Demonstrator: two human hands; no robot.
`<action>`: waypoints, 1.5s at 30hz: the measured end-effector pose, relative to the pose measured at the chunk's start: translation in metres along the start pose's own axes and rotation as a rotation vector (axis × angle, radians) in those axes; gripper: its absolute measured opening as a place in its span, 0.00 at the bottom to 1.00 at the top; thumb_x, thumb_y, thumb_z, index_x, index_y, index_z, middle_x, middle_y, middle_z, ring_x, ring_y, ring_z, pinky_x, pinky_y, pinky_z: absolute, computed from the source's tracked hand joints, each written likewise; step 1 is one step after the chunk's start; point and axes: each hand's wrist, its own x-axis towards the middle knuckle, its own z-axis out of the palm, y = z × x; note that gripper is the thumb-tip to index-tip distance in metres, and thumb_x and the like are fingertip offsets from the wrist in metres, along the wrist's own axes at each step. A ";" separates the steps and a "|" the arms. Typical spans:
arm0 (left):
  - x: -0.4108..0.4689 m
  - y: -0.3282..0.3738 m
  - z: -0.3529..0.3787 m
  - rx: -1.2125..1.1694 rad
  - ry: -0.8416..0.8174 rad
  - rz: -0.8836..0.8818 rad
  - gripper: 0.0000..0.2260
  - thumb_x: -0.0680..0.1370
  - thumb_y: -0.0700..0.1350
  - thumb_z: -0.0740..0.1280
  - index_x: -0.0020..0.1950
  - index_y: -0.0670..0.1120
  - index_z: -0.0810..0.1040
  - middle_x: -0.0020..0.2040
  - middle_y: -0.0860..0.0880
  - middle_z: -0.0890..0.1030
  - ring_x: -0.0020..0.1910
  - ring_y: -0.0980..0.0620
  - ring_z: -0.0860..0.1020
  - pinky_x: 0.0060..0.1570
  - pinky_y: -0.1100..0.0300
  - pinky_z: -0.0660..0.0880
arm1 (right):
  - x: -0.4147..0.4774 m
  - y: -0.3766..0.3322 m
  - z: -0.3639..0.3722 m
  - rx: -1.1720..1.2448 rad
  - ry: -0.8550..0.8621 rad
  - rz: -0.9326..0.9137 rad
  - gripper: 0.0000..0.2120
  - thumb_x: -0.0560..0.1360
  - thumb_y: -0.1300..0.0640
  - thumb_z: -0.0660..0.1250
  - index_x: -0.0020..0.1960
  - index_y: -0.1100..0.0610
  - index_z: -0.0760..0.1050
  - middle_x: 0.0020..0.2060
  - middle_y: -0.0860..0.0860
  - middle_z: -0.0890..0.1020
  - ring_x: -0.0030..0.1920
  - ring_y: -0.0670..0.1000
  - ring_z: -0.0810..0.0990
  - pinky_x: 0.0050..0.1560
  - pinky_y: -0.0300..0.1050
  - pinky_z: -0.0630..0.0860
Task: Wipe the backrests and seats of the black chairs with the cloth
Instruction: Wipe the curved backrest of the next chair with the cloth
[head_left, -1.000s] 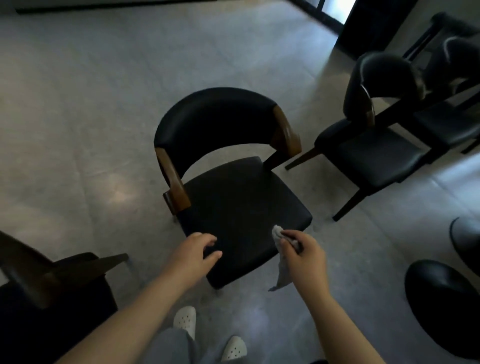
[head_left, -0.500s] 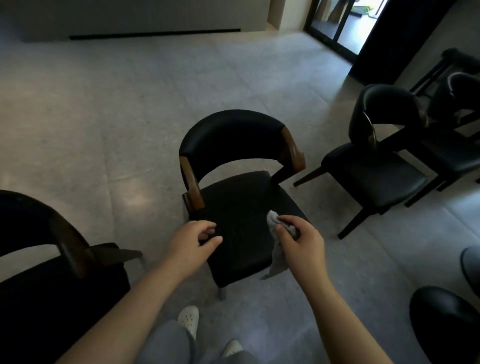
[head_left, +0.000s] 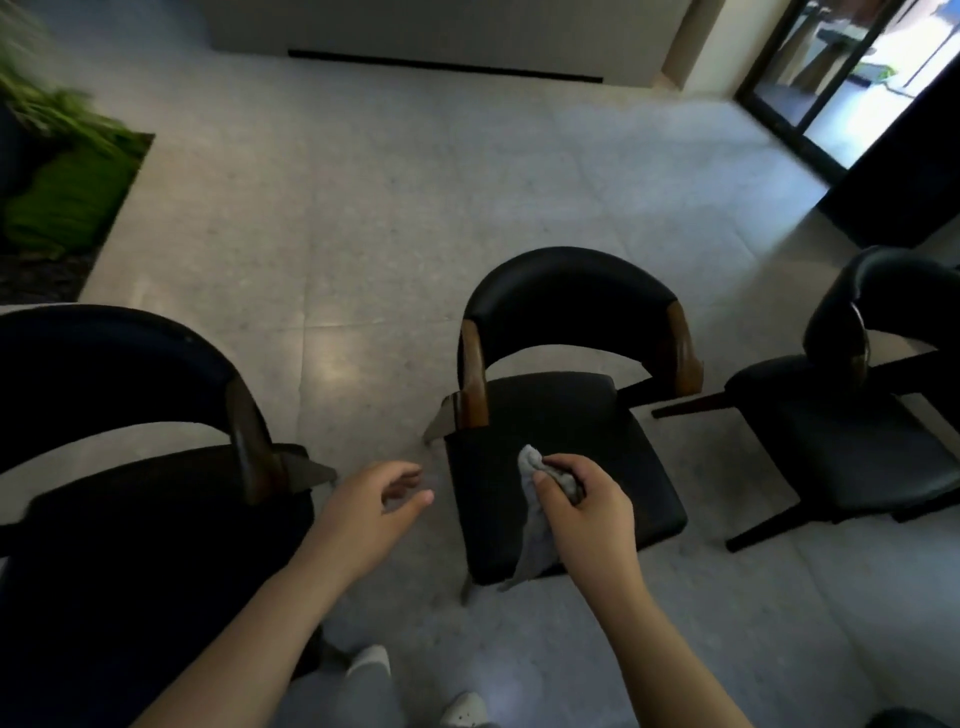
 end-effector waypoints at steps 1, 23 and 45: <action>0.003 -0.004 -0.009 -0.010 0.011 -0.016 0.18 0.77 0.50 0.71 0.65 0.46 0.77 0.56 0.53 0.80 0.55 0.58 0.78 0.58 0.62 0.74 | 0.005 -0.010 0.008 0.008 -0.023 -0.008 0.10 0.78 0.53 0.67 0.58 0.45 0.75 0.48 0.40 0.78 0.48 0.38 0.77 0.42 0.33 0.74; -0.007 -0.085 -0.095 -0.597 0.634 -0.462 0.16 0.81 0.51 0.62 0.68 0.60 0.69 0.55 0.65 0.75 0.48 0.78 0.73 0.45 0.78 0.71 | 0.054 -0.124 0.238 0.251 -0.725 0.098 0.11 0.78 0.60 0.67 0.56 0.47 0.78 0.51 0.48 0.84 0.52 0.47 0.83 0.54 0.47 0.81; 0.043 -0.216 -0.037 -0.499 0.974 -0.673 0.12 0.80 0.50 0.65 0.63 0.55 0.75 0.54 0.56 0.75 0.51 0.66 0.74 0.48 0.73 0.72 | 0.097 -0.034 0.335 -0.015 -0.664 -0.092 0.08 0.80 0.53 0.63 0.58 0.47 0.77 0.51 0.41 0.80 0.52 0.36 0.77 0.55 0.37 0.75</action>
